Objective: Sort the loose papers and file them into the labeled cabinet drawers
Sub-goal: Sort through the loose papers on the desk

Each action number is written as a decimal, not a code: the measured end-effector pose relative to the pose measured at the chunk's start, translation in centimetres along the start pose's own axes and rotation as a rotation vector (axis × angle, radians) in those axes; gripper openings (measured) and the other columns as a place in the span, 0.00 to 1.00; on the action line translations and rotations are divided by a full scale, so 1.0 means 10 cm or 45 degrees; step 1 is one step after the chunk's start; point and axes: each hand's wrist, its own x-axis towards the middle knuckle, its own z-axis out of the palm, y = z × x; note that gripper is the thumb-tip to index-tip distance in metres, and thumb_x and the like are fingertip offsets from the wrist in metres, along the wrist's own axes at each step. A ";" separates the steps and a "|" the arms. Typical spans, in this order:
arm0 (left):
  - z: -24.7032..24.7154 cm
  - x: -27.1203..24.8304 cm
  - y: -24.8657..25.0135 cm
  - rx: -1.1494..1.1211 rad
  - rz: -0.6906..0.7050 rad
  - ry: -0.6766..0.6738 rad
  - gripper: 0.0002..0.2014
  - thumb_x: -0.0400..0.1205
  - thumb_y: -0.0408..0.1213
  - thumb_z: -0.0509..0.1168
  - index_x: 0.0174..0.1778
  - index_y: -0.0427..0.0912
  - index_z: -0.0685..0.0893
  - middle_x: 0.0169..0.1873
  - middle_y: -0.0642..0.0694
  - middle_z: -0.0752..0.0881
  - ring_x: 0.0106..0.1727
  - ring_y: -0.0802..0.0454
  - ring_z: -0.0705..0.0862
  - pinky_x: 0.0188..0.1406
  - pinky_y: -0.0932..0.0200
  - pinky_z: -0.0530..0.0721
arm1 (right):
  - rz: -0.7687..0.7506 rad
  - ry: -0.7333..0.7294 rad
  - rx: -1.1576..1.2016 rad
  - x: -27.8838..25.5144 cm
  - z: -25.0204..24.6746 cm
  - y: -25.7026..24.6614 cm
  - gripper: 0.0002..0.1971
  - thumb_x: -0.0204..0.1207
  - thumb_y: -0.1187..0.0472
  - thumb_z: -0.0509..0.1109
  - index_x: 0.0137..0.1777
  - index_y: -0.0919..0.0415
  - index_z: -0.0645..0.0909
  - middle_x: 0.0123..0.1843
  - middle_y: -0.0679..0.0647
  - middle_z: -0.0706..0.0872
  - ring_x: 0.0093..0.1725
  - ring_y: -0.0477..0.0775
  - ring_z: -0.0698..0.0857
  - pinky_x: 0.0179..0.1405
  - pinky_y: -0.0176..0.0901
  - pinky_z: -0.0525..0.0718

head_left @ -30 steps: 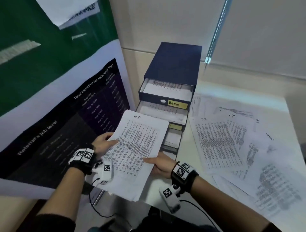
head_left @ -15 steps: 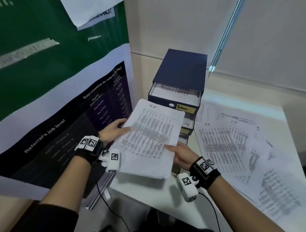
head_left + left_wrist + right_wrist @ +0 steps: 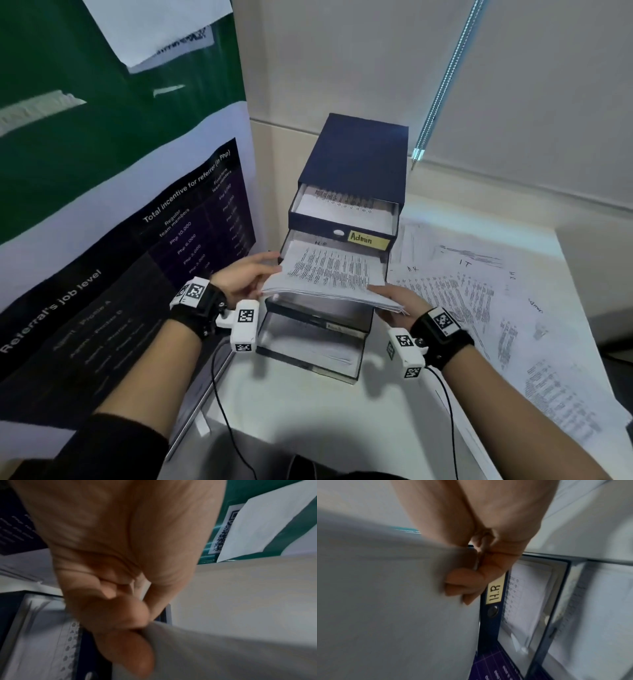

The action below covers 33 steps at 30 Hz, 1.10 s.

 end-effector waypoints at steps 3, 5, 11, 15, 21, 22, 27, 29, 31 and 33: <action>0.10 0.08 0.07 0.031 0.069 -0.014 0.19 0.83 0.32 0.68 0.70 0.46 0.78 0.39 0.42 0.86 0.20 0.54 0.81 0.13 0.66 0.75 | -0.088 0.049 0.032 0.11 -0.02 -0.08 0.11 0.84 0.66 0.64 0.61 0.74 0.77 0.48 0.62 0.92 0.40 0.53 0.92 0.32 0.39 0.88; 0.18 0.17 0.08 0.168 0.123 -0.016 0.19 0.82 0.29 0.68 0.70 0.41 0.80 0.54 0.43 0.88 0.36 0.59 0.89 0.30 0.71 0.84 | -0.059 0.065 0.028 0.15 -0.02 -0.13 0.20 0.83 0.63 0.68 0.71 0.74 0.76 0.62 0.66 0.88 0.57 0.61 0.90 0.53 0.50 0.89; 0.36 0.58 0.18 0.399 0.299 0.339 0.11 0.83 0.28 0.66 0.58 0.42 0.89 0.59 0.41 0.88 0.40 0.59 0.87 0.47 0.64 0.83 | 0.221 -0.150 -0.293 0.06 -0.06 -0.20 0.07 0.80 0.60 0.71 0.49 0.65 0.79 0.31 0.54 0.88 0.16 0.40 0.73 0.11 0.27 0.69; 0.49 0.78 0.31 0.565 0.287 0.509 0.09 0.80 0.41 0.72 0.55 0.46 0.89 0.56 0.49 0.86 0.57 0.53 0.81 0.59 0.63 0.75 | 0.218 -0.101 -0.129 0.25 -0.20 -0.30 0.09 0.75 0.62 0.74 0.37 0.64 0.79 0.22 0.49 0.77 0.13 0.39 0.66 0.10 0.26 0.65; 0.65 0.99 0.43 0.599 0.145 0.486 0.03 0.76 0.42 0.75 0.42 0.48 0.92 0.43 0.49 0.88 0.41 0.52 0.87 0.39 0.62 0.86 | 0.164 -0.056 0.475 0.49 -0.19 -0.49 0.06 0.82 0.74 0.62 0.55 0.75 0.78 0.42 0.67 0.91 0.38 0.56 0.93 0.47 0.50 0.90; 0.66 1.03 0.43 0.590 0.151 0.514 0.04 0.77 0.40 0.74 0.44 0.46 0.92 0.40 0.46 0.89 0.34 0.55 0.87 0.31 0.64 0.86 | 0.171 -0.095 0.490 0.50 -0.18 -0.51 0.10 0.82 0.75 0.61 0.60 0.77 0.78 0.50 0.69 0.90 0.46 0.58 0.93 0.52 0.52 0.89; 0.73 1.14 0.46 1.179 0.009 0.427 0.17 0.80 0.37 0.70 0.64 0.37 0.84 0.58 0.41 0.87 0.57 0.43 0.86 0.57 0.56 0.83 | 0.156 -0.173 0.521 0.50 -0.31 -0.49 0.20 0.81 0.74 0.63 0.72 0.77 0.71 0.68 0.71 0.83 0.66 0.65 0.85 0.57 0.54 0.89; 0.82 1.07 0.51 1.518 -0.047 0.427 0.15 0.81 0.39 0.66 0.61 0.36 0.84 0.60 0.38 0.85 0.60 0.40 0.84 0.57 0.53 0.83 | 0.135 -0.191 0.363 0.43 -0.46 -0.45 0.18 0.82 0.68 0.64 0.70 0.73 0.77 0.66 0.67 0.85 0.62 0.63 0.88 0.55 0.50 0.90; 0.92 0.99 0.62 1.692 -0.066 0.383 0.17 0.82 0.43 0.65 0.62 0.37 0.84 0.60 0.39 0.85 0.61 0.41 0.84 0.59 0.51 0.83 | 0.136 -0.146 0.191 0.36 -0.68 -0.40 0.15 0.83 0.63 0.63 0.67 0.66 0.81 0.62 0.62 0.89 0.55 0.58 0.91 0.53 0.46 0.90; 1.05 0.88 0.76 1.658 0.023 0.327 0.16 0.80 0.47 0.68 0.60 0.44 0.87 0.57 0.45 0.87 0.59 0.45 0.84 0.59 0.54 0.83 | 0.122 -0.033 0.114 0.32 -1.00 -0.32 0.14 0.84 0.61 0.63 0.65 0.63 0.82 0.61 0.61 0.89 0.51 0.56 0.92 0.54 0.45 0.90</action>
